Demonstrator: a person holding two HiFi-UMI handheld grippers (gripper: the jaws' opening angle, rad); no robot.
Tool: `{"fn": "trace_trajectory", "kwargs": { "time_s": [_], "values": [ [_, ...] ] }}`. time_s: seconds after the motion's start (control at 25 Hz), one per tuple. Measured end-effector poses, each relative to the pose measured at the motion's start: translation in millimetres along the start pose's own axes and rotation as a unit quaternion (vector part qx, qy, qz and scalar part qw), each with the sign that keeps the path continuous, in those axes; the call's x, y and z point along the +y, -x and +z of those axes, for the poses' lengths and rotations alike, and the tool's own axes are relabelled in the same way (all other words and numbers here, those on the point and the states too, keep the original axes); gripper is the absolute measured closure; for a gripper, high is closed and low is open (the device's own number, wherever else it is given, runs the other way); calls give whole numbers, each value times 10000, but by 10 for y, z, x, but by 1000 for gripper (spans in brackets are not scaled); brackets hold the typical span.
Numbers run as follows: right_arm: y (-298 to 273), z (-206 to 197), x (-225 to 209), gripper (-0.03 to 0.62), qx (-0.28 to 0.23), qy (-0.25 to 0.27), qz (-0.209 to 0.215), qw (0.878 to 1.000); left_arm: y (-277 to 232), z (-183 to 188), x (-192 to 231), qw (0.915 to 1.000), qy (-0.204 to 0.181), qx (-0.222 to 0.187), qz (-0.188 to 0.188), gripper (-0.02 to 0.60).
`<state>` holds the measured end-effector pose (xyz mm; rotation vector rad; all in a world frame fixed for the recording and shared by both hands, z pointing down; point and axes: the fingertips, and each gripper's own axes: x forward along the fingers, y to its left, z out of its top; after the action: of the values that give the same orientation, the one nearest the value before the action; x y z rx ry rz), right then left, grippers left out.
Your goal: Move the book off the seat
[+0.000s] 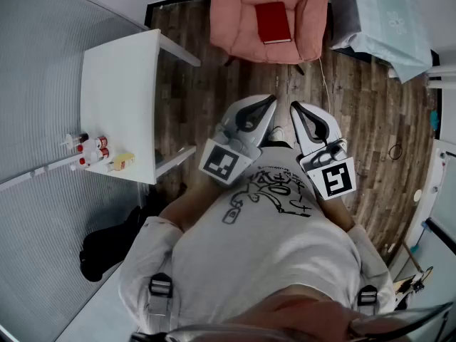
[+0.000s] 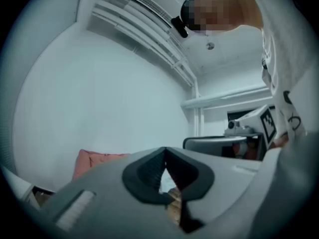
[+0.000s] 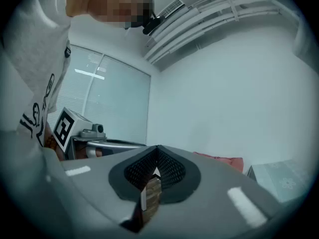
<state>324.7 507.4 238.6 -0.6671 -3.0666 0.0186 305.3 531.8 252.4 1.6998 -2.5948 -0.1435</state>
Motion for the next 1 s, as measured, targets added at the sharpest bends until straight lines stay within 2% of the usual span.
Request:
{"fn": "trace_trajectory", "kwargs": {
  "time_s": [0.32, 1.0],
  "values": [
    [177, 0, -18, 590, -98, -115, 124, 9998, -54, -55, -165, 9999, 126, 20, 38, 580],
    [611, -97, -450, 590, -59, -271, 175, 9995, -367, -192, -518, 9993, 169, 87, 321, 581]
  ]
}}
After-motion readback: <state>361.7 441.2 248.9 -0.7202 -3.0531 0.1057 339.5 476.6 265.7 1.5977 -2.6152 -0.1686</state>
